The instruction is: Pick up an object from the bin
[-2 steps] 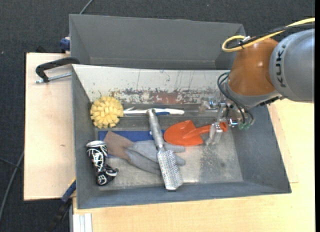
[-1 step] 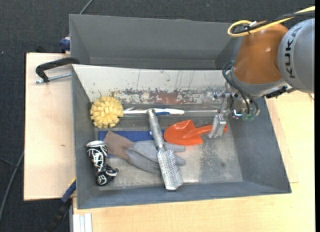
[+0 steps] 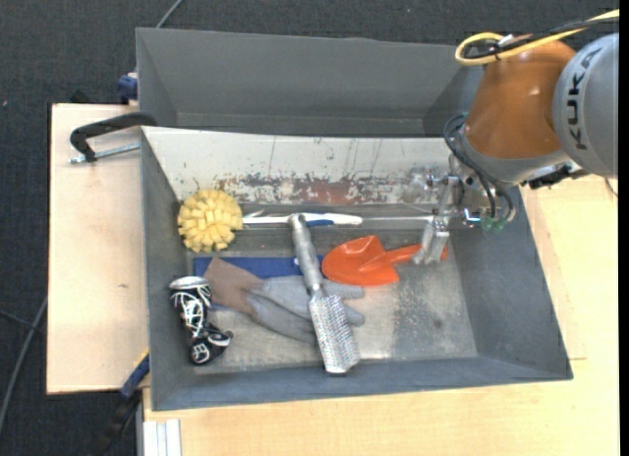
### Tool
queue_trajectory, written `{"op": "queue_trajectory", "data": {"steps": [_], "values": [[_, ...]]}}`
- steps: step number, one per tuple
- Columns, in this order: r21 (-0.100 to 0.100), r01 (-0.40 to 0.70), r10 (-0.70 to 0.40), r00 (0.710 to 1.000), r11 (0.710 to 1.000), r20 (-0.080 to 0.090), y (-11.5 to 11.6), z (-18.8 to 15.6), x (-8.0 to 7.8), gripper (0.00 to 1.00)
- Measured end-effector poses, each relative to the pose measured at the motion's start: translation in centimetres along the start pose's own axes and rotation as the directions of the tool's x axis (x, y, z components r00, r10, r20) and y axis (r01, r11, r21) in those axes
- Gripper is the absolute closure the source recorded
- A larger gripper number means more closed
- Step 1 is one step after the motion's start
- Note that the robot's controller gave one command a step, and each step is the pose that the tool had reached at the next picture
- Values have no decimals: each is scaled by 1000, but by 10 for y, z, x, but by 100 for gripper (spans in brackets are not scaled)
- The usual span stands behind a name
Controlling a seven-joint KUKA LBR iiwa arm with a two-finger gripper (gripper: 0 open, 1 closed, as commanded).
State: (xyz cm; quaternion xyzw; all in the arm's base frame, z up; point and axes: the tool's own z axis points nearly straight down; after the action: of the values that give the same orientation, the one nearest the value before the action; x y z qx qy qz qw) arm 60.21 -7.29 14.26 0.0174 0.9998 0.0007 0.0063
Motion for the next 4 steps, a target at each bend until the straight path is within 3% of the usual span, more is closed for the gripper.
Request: {"op": "queue_trajectory", "data": {"steps": [1,2,4], "values": [[-2,4,-4,1000,1000,-14,2,74,5,0],[0,169,-169,986,986,3,11,71,3,100],[-1,169,-169,986,986,0,11,68,4,100]]}}
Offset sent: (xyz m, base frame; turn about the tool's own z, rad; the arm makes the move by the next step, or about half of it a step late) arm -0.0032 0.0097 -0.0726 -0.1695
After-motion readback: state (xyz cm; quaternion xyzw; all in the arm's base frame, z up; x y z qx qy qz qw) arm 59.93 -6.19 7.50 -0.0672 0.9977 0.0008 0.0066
